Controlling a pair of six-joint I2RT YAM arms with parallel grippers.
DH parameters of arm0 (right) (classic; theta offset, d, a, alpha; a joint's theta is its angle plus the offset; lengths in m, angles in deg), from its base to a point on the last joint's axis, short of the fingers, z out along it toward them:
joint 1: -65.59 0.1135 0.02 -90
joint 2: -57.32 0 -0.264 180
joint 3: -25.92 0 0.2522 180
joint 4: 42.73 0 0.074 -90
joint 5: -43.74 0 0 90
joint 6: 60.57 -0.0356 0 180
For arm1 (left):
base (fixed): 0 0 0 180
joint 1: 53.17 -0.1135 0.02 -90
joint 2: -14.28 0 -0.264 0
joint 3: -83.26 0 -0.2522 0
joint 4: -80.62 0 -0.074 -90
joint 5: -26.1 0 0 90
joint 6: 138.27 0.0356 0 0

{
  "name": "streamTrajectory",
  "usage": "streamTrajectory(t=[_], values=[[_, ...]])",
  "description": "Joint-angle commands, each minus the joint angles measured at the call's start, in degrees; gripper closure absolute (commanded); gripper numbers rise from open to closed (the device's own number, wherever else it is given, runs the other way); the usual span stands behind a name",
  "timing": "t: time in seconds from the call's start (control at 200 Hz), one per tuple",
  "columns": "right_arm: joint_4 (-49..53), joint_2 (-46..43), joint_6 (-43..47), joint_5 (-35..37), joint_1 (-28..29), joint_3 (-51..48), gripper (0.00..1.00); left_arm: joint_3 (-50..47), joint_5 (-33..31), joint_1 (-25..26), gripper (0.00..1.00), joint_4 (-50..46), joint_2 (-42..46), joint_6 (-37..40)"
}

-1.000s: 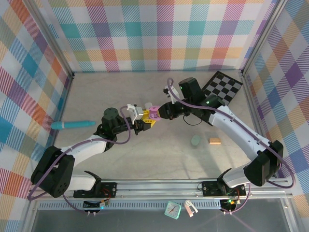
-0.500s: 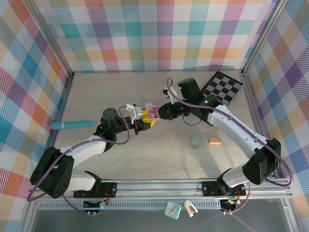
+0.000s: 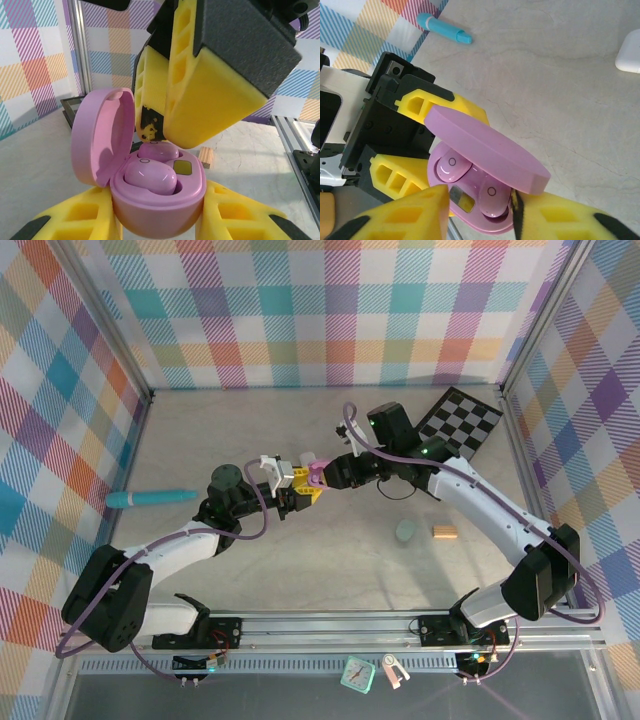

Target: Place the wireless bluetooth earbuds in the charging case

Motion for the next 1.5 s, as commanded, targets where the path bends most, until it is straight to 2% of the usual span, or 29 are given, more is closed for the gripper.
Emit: streamTrajectory(t=[0.0,0.09,0.145,0.18,0.325,0.49,0.69,1.015,1.315,1.495], values=[[0.31,-2.02,0.03,0.75,-0.28,-0.03,0.54,-0.61,1.48,0.31,0.76,5.46,1.21,-0.63],[-0.67,-4.56,0.16,1.53,-0.44,-1.29,0.43,-0.66,1.3,0.26,0.76,5.92,0.83,-0.63],[-1.09,-5.86,0.09,1.38,-0.66,-1.89,0.27,-0.78,1.25,0.27,0.76,6.25,0.73,-0.7],[-1.46,-6.39,0.14,1.06,-0.83,-2.14,0.2,-0.79,1.3,0.26,0.76,6.36,0.74,-0.7],[-4.75,-8.47,-1.45,0.96,-0.9,-2.62,0.09,-1.14,1.37,0.27,0.76,6.64,0.87,-0.58],[-7.79,-9.19,-5.02,5.32,-1.03,-1.43,0.07,-1.32,1.73,0.22,0.76,6.41,0.97,-0.27],[-1.58,-2.02,-5.65,11.4,-1.05,6.9,0.08,-1.31,1.87,0.26,0.76,5.93,1.57,-0.02],[6.09,7.13,-1.93,11.34,-1.07,16.28,0.09,-1.45,0.23,0.18,0.76,4.08,3.37,0.78],[6.25,2.39,-0.56,5.51,-0.98,9.77,0.09,-1.07,-3.43,0.18,0.76,3.4,3.73,0.74],[-4.02,-3.74,-7.58,-2.86,-3.69,1.85,0.1,-0.87,-3.79,0.18,0.76,3.97,3.72,0.19]])
